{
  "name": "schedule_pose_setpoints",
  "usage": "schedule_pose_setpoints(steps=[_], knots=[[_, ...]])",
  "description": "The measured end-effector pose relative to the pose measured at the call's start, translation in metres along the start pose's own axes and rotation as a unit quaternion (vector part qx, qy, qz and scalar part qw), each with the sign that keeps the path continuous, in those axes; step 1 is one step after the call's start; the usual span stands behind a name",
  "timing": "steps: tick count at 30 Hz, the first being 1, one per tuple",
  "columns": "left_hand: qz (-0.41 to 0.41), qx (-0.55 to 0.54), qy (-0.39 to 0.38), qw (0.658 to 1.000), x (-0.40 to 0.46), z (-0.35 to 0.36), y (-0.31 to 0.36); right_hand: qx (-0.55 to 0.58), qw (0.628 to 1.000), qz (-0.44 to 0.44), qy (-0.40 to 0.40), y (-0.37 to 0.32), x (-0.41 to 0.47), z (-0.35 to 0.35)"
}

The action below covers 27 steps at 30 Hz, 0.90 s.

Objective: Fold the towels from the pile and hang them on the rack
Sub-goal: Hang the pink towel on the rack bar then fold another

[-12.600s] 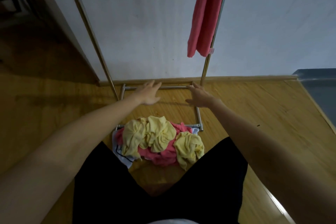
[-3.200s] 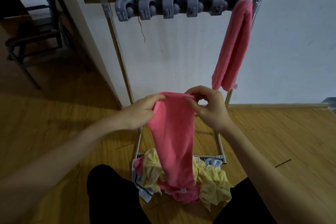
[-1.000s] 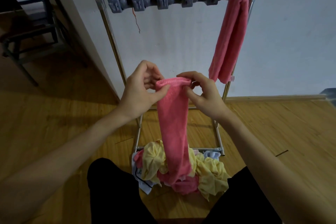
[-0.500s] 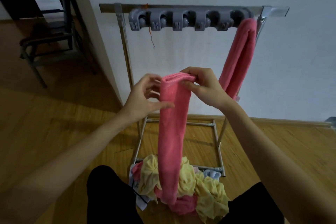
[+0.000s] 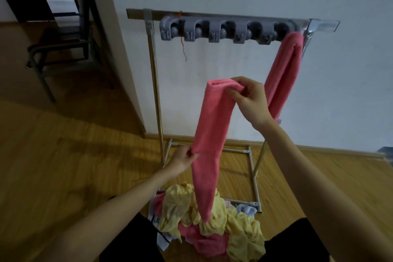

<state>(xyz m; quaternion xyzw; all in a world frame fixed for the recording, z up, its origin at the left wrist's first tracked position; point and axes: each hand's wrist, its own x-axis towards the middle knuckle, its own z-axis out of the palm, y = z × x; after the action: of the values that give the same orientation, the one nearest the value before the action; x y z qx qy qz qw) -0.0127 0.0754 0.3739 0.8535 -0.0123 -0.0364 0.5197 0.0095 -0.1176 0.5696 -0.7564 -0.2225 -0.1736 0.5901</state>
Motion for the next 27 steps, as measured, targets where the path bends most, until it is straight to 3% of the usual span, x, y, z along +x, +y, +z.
schedule_pose_setpoints(steps=[5,10,15,19,23,25,27], knots=[[0.053,0.054,0.075,0.994,0.023,-0.032,0.019,-0.041,0.987,0.059,0.147,0.028,-0.016,-0.021],[0.108,0.121,0.096,0.982,0.028,-0.069,0.042,-0.085,0.958,0.189,0.2,0.072,-0.042,-0.038],[0.176,0.113,0.118,0.971,0.025,-0.095,0.095,-0.124,0.932,0.33,0.082,0.114,-0.066,-0.03],[0.196,0.147,0.053,0.968,0.023,-0.111,0.128,-0.183,0.905,0.365,-0.122,0.124,-0.074,-0.009],[0.192,0.167,-0.008,0.967,0.018,-0.119,0.146,-0.195,0.891,0.311,-0.267,0.112,-0.075,0.009],[0.185,0.168,-0.022,0.968,0.015,-0.117,0.15,-0.159,0.913,0.236,-0.293,0.1,-0.073,0.016],[0.172,0.169,-0.039,0.97,0.011,-0.113,0.15,-0.028,0.946,0.18,-0.269,0.079,-0.072,0.024]])
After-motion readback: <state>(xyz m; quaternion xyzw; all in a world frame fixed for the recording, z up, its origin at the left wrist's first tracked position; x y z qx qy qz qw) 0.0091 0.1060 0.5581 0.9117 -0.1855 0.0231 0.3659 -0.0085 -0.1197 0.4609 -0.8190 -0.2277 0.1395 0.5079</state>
